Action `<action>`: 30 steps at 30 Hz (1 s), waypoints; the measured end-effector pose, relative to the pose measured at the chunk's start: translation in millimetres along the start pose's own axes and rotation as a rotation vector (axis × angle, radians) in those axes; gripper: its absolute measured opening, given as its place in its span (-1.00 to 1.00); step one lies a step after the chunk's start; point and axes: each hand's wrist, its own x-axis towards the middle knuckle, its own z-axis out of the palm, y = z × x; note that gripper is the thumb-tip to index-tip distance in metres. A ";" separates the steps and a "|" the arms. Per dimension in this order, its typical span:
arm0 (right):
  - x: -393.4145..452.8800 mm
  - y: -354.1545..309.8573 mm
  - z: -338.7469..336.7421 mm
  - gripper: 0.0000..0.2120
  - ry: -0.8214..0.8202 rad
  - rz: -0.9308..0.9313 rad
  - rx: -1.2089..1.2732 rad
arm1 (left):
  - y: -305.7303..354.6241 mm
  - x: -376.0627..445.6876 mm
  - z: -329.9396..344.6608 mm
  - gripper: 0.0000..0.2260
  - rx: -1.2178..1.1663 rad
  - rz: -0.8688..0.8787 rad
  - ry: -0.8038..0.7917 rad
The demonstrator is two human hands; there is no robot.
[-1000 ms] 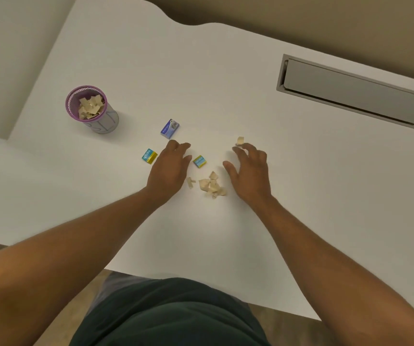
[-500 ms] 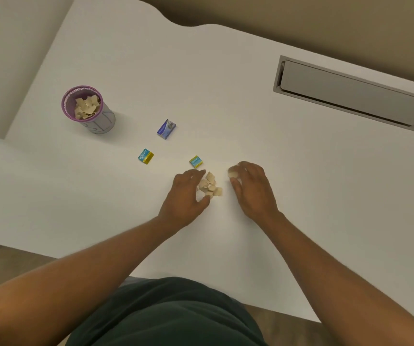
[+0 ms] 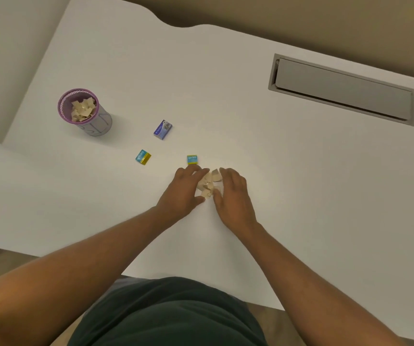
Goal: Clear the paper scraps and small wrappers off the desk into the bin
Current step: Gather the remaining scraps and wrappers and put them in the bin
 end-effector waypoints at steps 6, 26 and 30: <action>13.7 4.1 2.1 -0.31 -0.139 -0.096 -0.222 | -2.0 -1.3 1.1 -0.32 0.063 -0.003 -0.016; 26.3 -25.3 -0.9 -0.84 0.070 0.330 0.297 | -18.0 -5.4 -30.4 -0.84 -0.309 -0.295 0.190; 34.7 -42.4 -3.3 -0.90 0.065 0.555 0.575 | -29.0 -22.8 -68.0 -0.89 -0.488 -0.348 0.299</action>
